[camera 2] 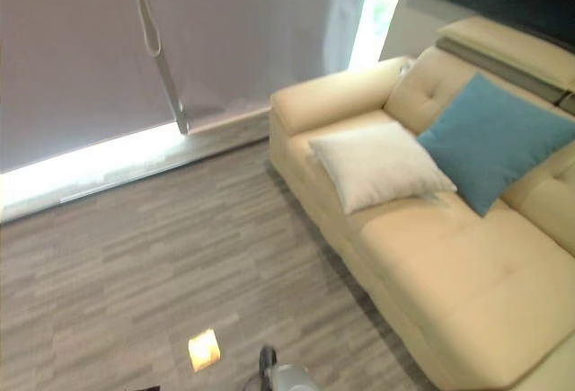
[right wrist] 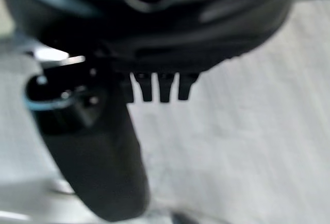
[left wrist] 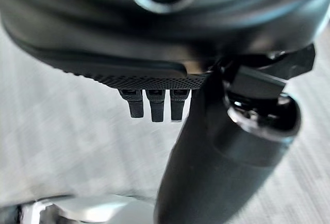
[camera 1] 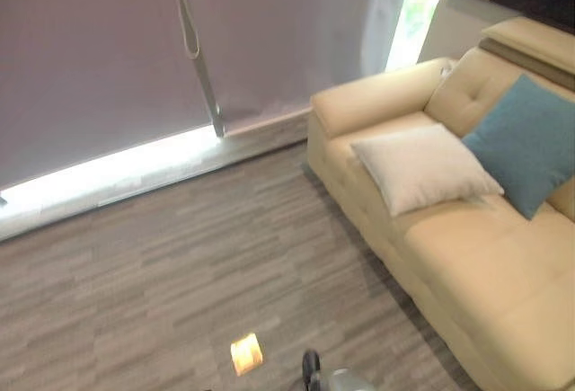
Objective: Pick up all the scattered cushions and arrange them neatly on the sofa.
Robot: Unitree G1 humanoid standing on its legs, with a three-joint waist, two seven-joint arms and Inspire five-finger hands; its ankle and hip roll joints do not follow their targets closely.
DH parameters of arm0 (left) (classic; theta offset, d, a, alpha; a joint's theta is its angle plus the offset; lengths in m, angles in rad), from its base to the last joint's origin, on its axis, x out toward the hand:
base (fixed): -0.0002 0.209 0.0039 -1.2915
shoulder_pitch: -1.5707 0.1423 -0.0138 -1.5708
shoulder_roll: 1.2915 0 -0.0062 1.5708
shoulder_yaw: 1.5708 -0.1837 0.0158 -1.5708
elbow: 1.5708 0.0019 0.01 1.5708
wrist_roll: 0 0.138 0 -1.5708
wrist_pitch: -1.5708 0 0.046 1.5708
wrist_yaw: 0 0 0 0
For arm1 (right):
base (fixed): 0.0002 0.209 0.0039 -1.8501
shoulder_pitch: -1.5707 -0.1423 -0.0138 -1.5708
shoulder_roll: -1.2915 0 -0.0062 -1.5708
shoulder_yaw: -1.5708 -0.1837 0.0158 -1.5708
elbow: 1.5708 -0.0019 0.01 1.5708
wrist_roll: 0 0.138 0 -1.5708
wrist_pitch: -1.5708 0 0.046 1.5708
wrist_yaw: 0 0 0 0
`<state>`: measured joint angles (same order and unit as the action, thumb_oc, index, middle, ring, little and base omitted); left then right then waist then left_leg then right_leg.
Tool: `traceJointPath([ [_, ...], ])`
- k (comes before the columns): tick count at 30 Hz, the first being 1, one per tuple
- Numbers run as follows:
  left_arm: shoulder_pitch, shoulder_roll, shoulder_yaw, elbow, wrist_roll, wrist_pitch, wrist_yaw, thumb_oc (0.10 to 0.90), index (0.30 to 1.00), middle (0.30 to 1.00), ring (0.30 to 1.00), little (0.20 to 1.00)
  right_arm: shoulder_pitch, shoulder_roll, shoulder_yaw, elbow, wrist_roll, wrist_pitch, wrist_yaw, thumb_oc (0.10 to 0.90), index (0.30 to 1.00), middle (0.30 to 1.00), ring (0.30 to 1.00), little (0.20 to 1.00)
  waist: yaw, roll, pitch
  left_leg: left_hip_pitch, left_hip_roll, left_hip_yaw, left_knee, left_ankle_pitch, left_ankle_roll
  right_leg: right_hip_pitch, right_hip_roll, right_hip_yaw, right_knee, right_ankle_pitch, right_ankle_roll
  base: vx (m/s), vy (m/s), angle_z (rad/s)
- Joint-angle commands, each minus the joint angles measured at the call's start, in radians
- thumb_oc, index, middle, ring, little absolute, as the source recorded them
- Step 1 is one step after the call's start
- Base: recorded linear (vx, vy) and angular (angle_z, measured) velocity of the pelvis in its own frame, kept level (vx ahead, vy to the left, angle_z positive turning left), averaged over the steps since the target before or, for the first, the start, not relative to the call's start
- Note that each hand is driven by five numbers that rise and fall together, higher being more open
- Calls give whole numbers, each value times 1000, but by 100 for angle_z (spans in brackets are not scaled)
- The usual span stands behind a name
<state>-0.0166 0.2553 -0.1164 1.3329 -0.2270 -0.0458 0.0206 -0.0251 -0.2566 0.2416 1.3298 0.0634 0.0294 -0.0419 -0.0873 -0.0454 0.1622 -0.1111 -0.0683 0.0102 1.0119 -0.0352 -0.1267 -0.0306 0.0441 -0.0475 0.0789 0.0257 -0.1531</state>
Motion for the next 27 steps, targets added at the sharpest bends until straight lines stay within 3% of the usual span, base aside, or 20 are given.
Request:
traceJointPath([
  [1, -22, 13, -44, -56, -23, -30, 24, 800, 900, 900, 900, 900, -26, -61, 47, -104, 33, -21, -32, 800, 900, 900, 900, 900, 60, -52, 43, -123, 13, -16, -319, 25, 79, 182, -8, 126, -96, -97, 139, 529, 108, -102],
  [2, -22, 13, -44, -56, -23, -30, 24, 800, 900, 900, 900, 900, -26, -60, 46, -104, 32, -21, -32, 800, 900, 900, 900, 900, 61, -56, 43, -120, 10, -14, -326, 29, 79, 182, -12, 127, -96, -96, 139, 722, 162, -108],
  [3, -21, 15, -43, -55, -21, -27, 25, 800, 900, 900, 900, 900, -33, -59, 65, -126, 17, -26, -35, 800, 900, 900, 900, 900, 78, -53, 44, -124, 28, -35, -500, 23, 87, 208, -13, 141, -90, -117, 146, 654, 212, -99],
  [4, -10, 24, -35, -49, -27, -34, 32, 800, 900, 900, 900, 900, -42, -72, 95, -150, -24, -33, -34, 800, 900, 900, 900, 900, 106, -42, 55, -141, 49, -155, -814, 66, 83, 267, -1, 195, -97, -156, 153, 650, 211, -74],
  [5, -10, 24, -35, -49, -27, -34, 32, 800, 900, 900, 900, 900, -42, -72, 95, -150, -24, -33, -34, 800, 900, 900, 900, 900, 106, -42, 55, -136, 50, -154, -824, 73, 83, 267, -1, 196, -97, -154, 152, 669, 222, -75],
  [6, -4, 25, -32, -45, -32, -37, 42, 800, 900, 900, 900, 900, -56, -77, 108, -152, -48, -33, -33, 800, 900, 900, 900, 900, 131, -38, 62, -165, 39, -249, -905, 97, 65, 295, 0, 237, -97, -166, 153, 379, 139, -71],
  [8, 15, 26, -21, -16, -24, -34, 38, 800, 900, 900, 900, 900, -68, -81, 116, -147, -68, -30, -25, 800, 900, 900, 900, 900, 149, -21, 52, -144, 46, -349, -997, 129, 32, 315, -10, 330, -71, -182, 167, 583, 364, -121],
  [9, 2, 19, -20, -4, -7, -24, 40, 800, 900, 900, 900, 900, -55, -62, 94, -139, -60, -30, -25, 800, 900, 900, 900, 900, 134, -13, 40, -134, 45, -303, -931, 144, 33, 309, -60, 342, -31, -175, 199, 593, 501, -194],
  [11, 3, 17, -9, 12, -6, -27, 47, 800, 900, 900, 900, 900, -51, -40, 55, -113, -16, -25, -24, 800, 900, 900, 900, 900, 124, -13, 28, -108, 47, -240, -908, 108, 56, 240, -116, 339, 85, -114, 243, 395, 345, -184],
  [12, 3, 17, -9, 12, -6, -27, 47, 800, 900, 900, 900, 900, -51, -40, 55, -113, -16, -25, -24, 800, 900, 900, 900, 900, 127, -11, 26, -110, 50, -238, -909, 109, 56, 236, -114, 342, 85, -112, 243, 227, 190, -148],
  [13, 0, 18, -4, 10, -16, -29, 52, 800, 900, 900, 900, 900, -53, -31, 36, -109, 13, -26, -20, 800, 900, 900, 900, 900, 119, -9, 24, -84, 61, -198, -912, 90, 67, 193, -144, 294, 142, -76, 256, 234, 194, -136],
  [15, -5, 23, 3, 25, -15, -25, 58, 800, 900, 900, 900, 900, -59, -27, 18, -98, 30, -29, -9, 800, 900, 900, 900, 900, 119, 10, 13, -22, 98, -116, -921, 49, 81, 124, -252, 74, 179, -26, 246, 298, 270, -158],
  [16, -4, 34, 5, 35, -7, -24, 60, 800, 900, 900, 900, 900, -65, -30, 14, -106, 27, -33, -14, 800, 900, 900, 900, 900, 111, 17, 8, 11, 112, -73, -941, 34, 86, 96, -280, -1, 174, -15, 243, 247, 255, -183],
  [19, -5, 66, 28, 39, -5, -24, 53, 800, 900, 900, 900, 900, -67, -50, -19, -138, 48, -51, -33, 800, 900, 900, 900, 900, 71, 25, -4, 111, 103, -2, -980, -22, 105, 13, -195, -48, 110, -67, 250, 315, 256, -118],
  [24, -28, 69, 54, 15, -8, -29, 56, 800, 900, 900, 900, 900, -49, -57, -47, -162, 71, -66, -57, 800, 900, 900, 900, 900, 9, 32, -1, 240, 62, 57, -1016, -87, 120, -85, -115, -212, -34, -22, 259, 309, 108, -70],
  [26, -32, 66, 58, -3, -11, -33, 57, 800, 900, 900, 900, 900, -33, -62, -61, -191, 78, -69, -70, 800, 900, 900, 900, 900, -17, 38, 6, 267, 52, 46, -1012, -100, 126, -141, -86, -162, -25, -10, 265, 293, 27, -23],
  [27, -35, 61, 46, -16, -8, -42, 61, 800, 900, 900, 900, 900, -18, -63, -68, -203, 91, -78, -81, 800, 900, 900, 900, 900, -38, 39, 14, 282, 43, 27, -1007, -112, 131, -147, -58, -80, -20, -7, 266, 255, 12, -10],
])
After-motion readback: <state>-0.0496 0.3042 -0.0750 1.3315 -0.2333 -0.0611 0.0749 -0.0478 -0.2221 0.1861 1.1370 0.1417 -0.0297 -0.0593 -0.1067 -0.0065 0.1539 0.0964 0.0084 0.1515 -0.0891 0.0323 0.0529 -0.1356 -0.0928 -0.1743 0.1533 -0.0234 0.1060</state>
